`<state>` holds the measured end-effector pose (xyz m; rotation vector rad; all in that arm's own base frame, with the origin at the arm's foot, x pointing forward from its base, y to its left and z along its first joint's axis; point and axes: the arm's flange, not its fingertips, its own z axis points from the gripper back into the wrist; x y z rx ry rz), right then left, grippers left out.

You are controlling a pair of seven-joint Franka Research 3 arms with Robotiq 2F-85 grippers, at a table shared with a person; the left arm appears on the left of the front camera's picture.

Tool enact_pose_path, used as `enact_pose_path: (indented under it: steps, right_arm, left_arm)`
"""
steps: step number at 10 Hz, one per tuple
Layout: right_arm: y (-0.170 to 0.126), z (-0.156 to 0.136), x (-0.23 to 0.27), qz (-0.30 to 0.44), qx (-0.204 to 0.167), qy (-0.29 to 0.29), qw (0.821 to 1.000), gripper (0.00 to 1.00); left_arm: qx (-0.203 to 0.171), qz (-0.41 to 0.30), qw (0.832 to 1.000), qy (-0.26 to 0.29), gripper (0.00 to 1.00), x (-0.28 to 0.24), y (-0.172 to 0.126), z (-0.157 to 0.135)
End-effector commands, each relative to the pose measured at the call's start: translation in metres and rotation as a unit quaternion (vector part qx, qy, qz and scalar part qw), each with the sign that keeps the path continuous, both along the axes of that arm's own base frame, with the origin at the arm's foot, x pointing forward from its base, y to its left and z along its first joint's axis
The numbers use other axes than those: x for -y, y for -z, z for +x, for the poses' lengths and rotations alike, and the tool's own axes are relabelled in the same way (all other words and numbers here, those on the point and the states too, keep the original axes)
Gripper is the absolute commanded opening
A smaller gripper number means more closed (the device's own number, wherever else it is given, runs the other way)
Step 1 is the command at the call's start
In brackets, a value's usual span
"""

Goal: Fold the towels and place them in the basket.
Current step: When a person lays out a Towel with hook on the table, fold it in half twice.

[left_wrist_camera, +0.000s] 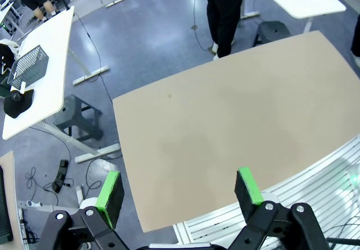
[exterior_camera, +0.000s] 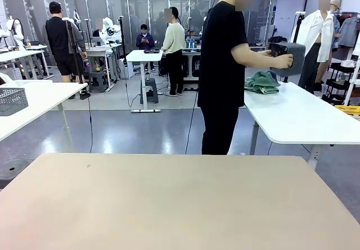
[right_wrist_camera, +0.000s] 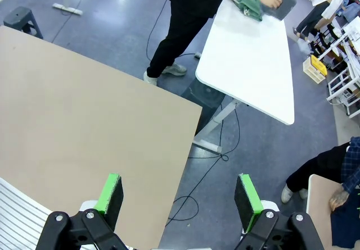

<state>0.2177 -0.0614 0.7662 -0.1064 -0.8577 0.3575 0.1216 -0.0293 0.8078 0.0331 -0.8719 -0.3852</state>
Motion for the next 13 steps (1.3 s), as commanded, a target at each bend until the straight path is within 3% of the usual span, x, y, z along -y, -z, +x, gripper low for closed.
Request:
enact_pose_path:
  steps: [1,13]
  right_arm:
    - [-0.0022,0.0026,-0.0004,0.0,0.0,0.001,1.0,1.0]
    - [-0.0022,0.0026,-0.0004,0.0,0.0,0.001,1.0,1.0]
  left_arm:
    - [0.005,0.001,1.0,0.001,1.0,-0.0007,-0.0014,-0.0051]
    - [0.005,0.001,1.0,0.001,1.0,-0.0007,-0.0014,-0.0051]
